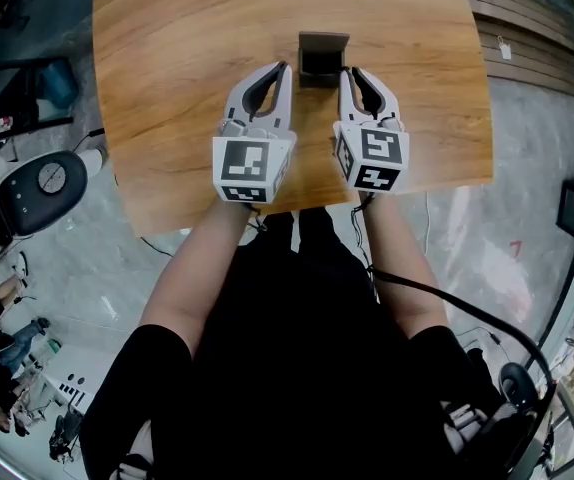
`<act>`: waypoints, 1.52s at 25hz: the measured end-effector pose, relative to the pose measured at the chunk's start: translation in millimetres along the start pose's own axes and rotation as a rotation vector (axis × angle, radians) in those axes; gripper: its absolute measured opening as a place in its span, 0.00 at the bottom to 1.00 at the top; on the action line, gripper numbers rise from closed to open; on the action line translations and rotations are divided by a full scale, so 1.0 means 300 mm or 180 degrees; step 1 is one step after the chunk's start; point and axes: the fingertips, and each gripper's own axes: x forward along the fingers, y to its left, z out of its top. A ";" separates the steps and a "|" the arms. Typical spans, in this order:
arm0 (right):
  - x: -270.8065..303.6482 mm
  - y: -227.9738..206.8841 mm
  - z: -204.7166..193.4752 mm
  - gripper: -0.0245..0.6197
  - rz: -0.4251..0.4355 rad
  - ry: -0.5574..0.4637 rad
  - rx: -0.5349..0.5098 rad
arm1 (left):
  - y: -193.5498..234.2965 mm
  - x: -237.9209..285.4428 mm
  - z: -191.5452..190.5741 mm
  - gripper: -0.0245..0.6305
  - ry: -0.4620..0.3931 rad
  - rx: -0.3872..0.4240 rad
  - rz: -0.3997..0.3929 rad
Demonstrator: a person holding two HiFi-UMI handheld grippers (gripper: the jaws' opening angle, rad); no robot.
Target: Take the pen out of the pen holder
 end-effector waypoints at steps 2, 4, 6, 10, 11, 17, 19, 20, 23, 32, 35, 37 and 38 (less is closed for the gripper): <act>-0.030 0.007 0.029 0.06 -0.0019 -0.0052 -0.0010 | -0.006 -0.022 0.023 0.04 -0.0042 0.0001 0.0001; -0.067 0.017 0.072 0.06 -0.0034 -0.0129 -0.0035 | -0.013 -0.048 0.057 0.04 -0.0102 0.0002 0.0009; -0.108 0.022 0.136 0.06 -0.0055 -0.0252 -0.0085 | -0.027 -0.069 0.113 0.04 -0.0198 0.0032 0.0002; -0.219 0.034 0.298 0.06 -0.0065 -0.0660 -0.0238 | -0.068 -0.115 0.250 0.04 -0.0465 0.0149 -0.0023; -0.254 0.047 0.335 0.06 -0.0039 -0.0780 -0.0286 | -0.079 -0.134 0.279 0.04 -0.0518 0.0165 -0.0026; -0.423 0.152 0.496 0.06 0.0198 -0.1336 -0.0616 | -0.132 -0.222 0.421 0.04 -0.0789 0.0318 -0.0090; -0.457 0.168 0.529 0.06 0.0212 -0.1424 -0.0656 | -0.145 -0.241 0.459 0.04 -0.0864 0.0352 -0.0112; -0.471 0.172 0.542 0.06 0.0217 -0.1452 -0.0660 | -0.154 -0.250 0.475 0.04 -0.0897 0.0367 -0.0122; -0.511 0.174 0.570 0.06 0.0219 -0.1520 -0.0666 | -0.181 -0.274 0.504 0.04 -0.0963 0.0406 -0.0152; -0.578 0.214 0.614 0.06 0.0187 -0.1656 -0.0716 | -0.193 -0.329 0.525 0.04 -0.1051 0.0446 -0.0200; -0.589 0.224 0.614 0.06 0.0193 -0.1668 -0.0741 | -0.198 -0.334 0.531 0.04 -0.1066 0.0451 -0.0208; -0.601 0.226 0.606 0.06 0.0202 -0.1665 -0.0754 | -0.209 -0.340 0.530 0.04 -0.1074 0.0452 -0.0211; -0.607 0.227 0.603 0.06 0.0205 -0.1662 -0.0758 | -0.215 -0.344 0.530 0.04 -0.1077 0.0452 -0.0214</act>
